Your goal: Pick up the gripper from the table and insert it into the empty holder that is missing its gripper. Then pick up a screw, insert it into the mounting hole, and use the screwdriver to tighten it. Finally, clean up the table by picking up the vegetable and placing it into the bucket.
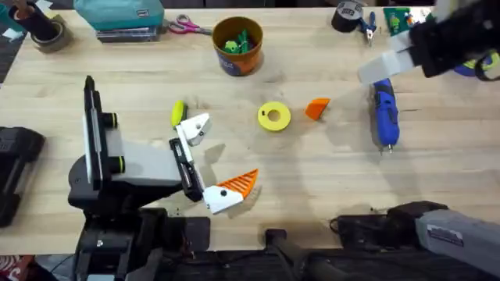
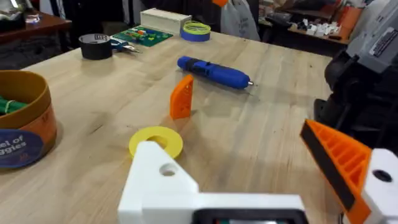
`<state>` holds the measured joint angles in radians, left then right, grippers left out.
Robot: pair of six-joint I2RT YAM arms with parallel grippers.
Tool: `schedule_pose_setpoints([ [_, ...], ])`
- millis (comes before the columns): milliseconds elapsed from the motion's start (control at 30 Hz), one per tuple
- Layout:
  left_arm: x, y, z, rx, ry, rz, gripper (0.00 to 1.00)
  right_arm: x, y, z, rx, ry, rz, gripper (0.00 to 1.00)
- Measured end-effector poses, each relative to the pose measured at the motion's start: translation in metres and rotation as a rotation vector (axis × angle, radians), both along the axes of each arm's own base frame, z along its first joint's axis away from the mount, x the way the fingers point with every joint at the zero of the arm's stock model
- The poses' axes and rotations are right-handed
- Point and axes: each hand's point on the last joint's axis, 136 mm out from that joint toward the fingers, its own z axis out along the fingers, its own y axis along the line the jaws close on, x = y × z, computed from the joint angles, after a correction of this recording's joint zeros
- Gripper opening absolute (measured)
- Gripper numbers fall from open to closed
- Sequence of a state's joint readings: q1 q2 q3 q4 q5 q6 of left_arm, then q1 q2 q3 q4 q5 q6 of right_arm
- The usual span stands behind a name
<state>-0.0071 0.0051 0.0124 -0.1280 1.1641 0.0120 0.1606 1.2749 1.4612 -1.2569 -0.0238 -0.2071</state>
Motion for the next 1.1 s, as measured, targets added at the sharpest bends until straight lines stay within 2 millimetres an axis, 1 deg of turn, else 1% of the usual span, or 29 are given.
schedule_pose_setpoints([
  [200,0.000,0.000,0.000,0.000,0.000,0.000,0.986,0.009,0.021,-0.008,-0.029,0.077,0.104,0.998],
  [400,0.000,0.000,0.000,0.000,0.000,0.000,0.985,0.019,0.037,-0.024,-0.047,0.132,0.160,0.998],
  [433,0.000,0.000,0.000,0.000,0.000,0.000,0.985,0.029,0.040,-0.028,-0.044,0.115,0.164,0.998],
  [500,0.000,0.000,0.000,0.000,0.000,0.000,0.985,0.035,0.042,-0.032,-0.041,0.098,0.164,0.998],
  [567,0.000,0.000,0.000,0.000,0.000,0.000,0.985,0.034,0.042,-0.040,-0.044,0.111,0.166,0.998],
  [667,0.000,0.000,0.000,0.000,0.000,0.000,0.985,0.027,0.040,-0.058,-0.053,0.155,0.167,0.998],
  [867,0.000,0.000,0.000,0.000,0.000,0.000,0.985,0.022,0.038,-0.089,-0.060,0.193,0.167,0.997],
  [933,0.000,0.000,0.000,0.000,0.000,0.000,0.985,0.020,0.038,-0.096,-0.062,0.203,0.167,0.997],
  [1033,0.000,0.000,0.000,0.000,0.000,0.000,0.985,0.018,0.038,-0.103,-0.066,0.220,0.168,0.997],
  [1100,0.000,0.000,0.000,0.000,0.000,0.000,0.985,0.020,0.043,-0.113,-0.073,0.248,0.184,0.996],
])
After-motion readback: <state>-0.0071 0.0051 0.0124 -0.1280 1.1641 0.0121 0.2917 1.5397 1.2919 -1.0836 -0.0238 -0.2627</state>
